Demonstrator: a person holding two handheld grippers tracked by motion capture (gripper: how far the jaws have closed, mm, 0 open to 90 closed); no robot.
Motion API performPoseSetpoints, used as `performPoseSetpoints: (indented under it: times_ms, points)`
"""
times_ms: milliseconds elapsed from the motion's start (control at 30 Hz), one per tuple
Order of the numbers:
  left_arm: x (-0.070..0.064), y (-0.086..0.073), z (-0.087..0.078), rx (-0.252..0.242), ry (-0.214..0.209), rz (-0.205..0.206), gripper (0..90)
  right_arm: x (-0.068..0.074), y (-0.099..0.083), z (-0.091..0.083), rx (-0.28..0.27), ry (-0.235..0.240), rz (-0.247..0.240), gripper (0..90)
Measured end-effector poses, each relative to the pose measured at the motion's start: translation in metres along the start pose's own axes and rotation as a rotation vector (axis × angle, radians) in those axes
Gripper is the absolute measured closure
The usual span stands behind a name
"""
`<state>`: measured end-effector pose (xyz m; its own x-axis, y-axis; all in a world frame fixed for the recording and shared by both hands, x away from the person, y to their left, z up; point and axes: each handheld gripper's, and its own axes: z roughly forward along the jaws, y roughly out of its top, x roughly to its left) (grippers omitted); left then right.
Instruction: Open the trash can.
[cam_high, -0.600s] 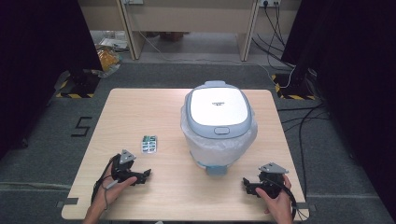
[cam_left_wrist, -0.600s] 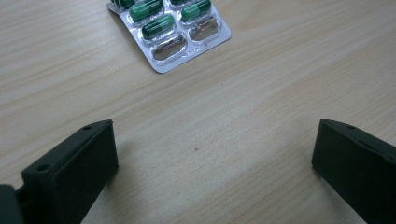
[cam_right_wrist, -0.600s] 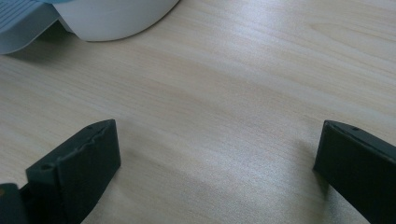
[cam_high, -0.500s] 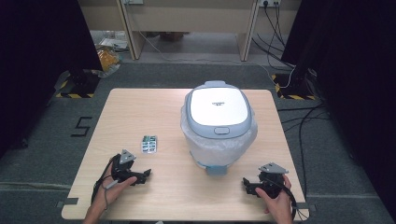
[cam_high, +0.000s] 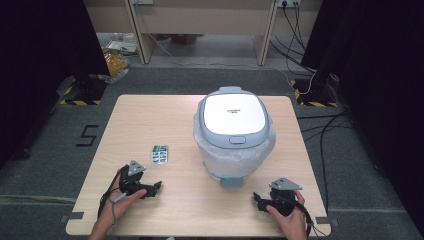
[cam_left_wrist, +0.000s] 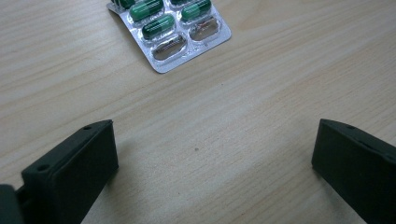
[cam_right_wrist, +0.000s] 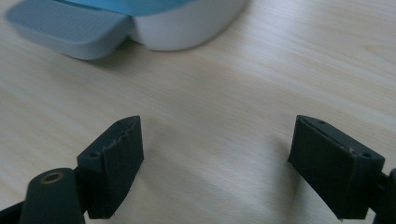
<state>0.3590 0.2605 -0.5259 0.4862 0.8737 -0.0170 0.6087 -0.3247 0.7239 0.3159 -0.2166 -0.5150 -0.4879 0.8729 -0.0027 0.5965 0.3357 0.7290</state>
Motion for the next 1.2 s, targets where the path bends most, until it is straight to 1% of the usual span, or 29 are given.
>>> performPoseSetpoints:
  times_ms: [33,67,100,167,200,267,300,333,367,400,467,567,600,633,700,733,767,800,833,933,1000,1033,1200]
  points:
    - [0.000,0.000,0.000,0.000,0.000,0.000,0.0,0.000,0.000,0.000,0.000,0.000,0.000,17.8]
    - [0.000,0.000,0.000,0.000,0.000,0.000,0.0,0.003,0.001,-0.001,-0.004,0.003,-0.013,17.8]
    - [0.000,0.000,0.000,0.000,0.000,0.000,0.0,0.009,0.005,-0.005,-0.023,0.016,-0.030,17.5]
    - [0.000,0.000,0.000,0.000,0.000,0.000,0.0,0.011,0.007,-0.006,-0.031,0.023,-0.034,17.4]
    - [0.000,0.000,0.000,0.000,0.000,0.000,0.0,0.017,0.012,-0.010,-0.053,0.040,-0.052,17.0]
    - [0.000,0.000,0.000,0.000,0.000,-0.001,0.0,0.020,0.013,-0.011,-0.059,0.045,-0.058,16.7]
    - [0.000,0.000,0.000,0.000,0.000,0.000,0.0,0.026,0.016,-0.012,-0.071,0.064,-0.070,16.3]
    - [0.000,0.000,0.000,0.000,0.000,0.000,0.0,0.030,0.017,-0.012,-0.074,0.073,-0.082,16.3]
    - [0.000,0.000,0.000,0.000,0.000,0.000,0.0,0.030,0.017,-0.012,-0.074,0.073,-0.082,16.3]
    - [0.000,0.000,0.000,0.000,0.000,0.000,0.0,0.037,0.019,-0.010,-0.079,0.092,-0.103,16.5]
    - [0.000,0.000,0.000,-0.001,0.000,-0.001,0.0,0.040,0.019,-0.010,-0.079,0.096,-0.105,16.7]
    - [0.000,0.000,0.000,0.000,0.000,0.000,0.0,0.049,0.022,-0.008,-0.089,0.116,-0.128,18.0]
    - [0.000,0.000,0.000,0.000,0.000,0.000,0.0,0.055,0.024,-0.006,-0.099,0.128,-0.148,18.6]
    - [0.000,0.000,0.000,-0.001,0.000,-0.001,0.0,0.056,0.024,-0.006,-0.099,0.130,-0.156,18.6]
    - [0.000,0.000,0.000,0.000,0.000,0.000,0.0,0.059,0.025,-0.005,-0.102,0.133,-0.157,18.6]
    - [0.000,0.000,0.000,0.000,0.000,0.000,0.0,0.062,0.026,-0.003,-0.108,0.140,-0.158,19.1]
    - [0.000,0.000,0.000,0.000,0.000,0.000,0.0,0.062,0.026,-0.003,-0.108,0.140,-0.158,19.1]
    - [0.000,0.000,0.000,0.000,0.000,0.000,0.0,0.063,0.026,-0.002,-0.111,0.141,-0.167,19.3]
    - [0.000,0.000,0.000,0.000,0.000,0.000,0.0,0.066,0.027,-0.002,-0.115,0.145,-0.164,19.4]
    - [0.000,0.000,0.000,0.000,0.000,0.000,0.0,0.073,0.031,0.003,-0.137,0.153,-0.178,19.8]
    - [0.000,0.000,0.000,0.000,0.000,0.000,0.0,0.077,0.033,0.006,-0.140,0.164,-0.181,20.3]
    - [0.000,0.000,0.000,0.000,0.000,0.000,0.0,0.077,0.033,0.006,-0.140,0.164,-0.181,20.3]
    - [0.000,0.000,0.000,0.000,0.000,0.000,0.0,0.086,0.036,0.017,-0.149,0.170,-0.202,20.8]
